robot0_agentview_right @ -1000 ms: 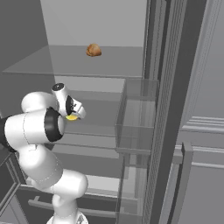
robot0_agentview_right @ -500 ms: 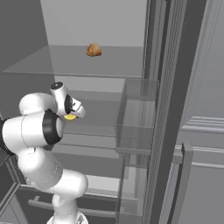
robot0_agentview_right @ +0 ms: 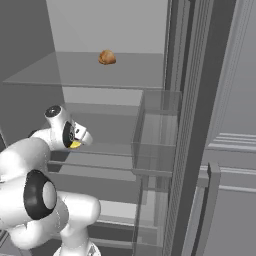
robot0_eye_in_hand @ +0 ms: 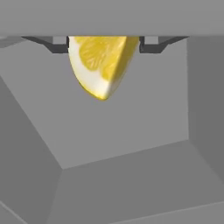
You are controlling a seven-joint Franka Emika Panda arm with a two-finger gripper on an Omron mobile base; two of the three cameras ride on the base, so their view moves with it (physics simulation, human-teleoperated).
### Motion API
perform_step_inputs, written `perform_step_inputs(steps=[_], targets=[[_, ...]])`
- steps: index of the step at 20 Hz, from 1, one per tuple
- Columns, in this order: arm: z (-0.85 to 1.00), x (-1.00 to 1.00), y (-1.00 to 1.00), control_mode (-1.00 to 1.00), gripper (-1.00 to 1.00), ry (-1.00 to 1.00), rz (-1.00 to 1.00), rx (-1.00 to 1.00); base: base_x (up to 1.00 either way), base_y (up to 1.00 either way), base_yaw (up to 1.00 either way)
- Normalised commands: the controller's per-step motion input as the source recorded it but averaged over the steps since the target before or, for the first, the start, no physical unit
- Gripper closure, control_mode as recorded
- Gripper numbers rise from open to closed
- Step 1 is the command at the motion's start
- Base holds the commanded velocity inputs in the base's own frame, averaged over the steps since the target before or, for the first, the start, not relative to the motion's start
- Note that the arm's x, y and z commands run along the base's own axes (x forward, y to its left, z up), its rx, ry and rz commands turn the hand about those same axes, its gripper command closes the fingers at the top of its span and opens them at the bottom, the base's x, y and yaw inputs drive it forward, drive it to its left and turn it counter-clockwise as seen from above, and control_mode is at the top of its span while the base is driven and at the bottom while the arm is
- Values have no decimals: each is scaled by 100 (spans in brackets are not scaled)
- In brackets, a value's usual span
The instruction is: Grab a lemon wedge from the fridge and one ice cube from the ice bowl, and put them in the glass of lemonade.
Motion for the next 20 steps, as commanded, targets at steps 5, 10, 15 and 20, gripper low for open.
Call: perform_step_inputs(steps=[5,10,15,20], targets=[[78,-99,-51,-100,100,1,1,0,0,0,0],[100,-98,-54,-100,100,10,9,0,0,0,0],[100,-96,-45,-100,100,6,11,0,0,0,0],[98,-51,-18,-100,100,9,9,-3,0,0,0]])
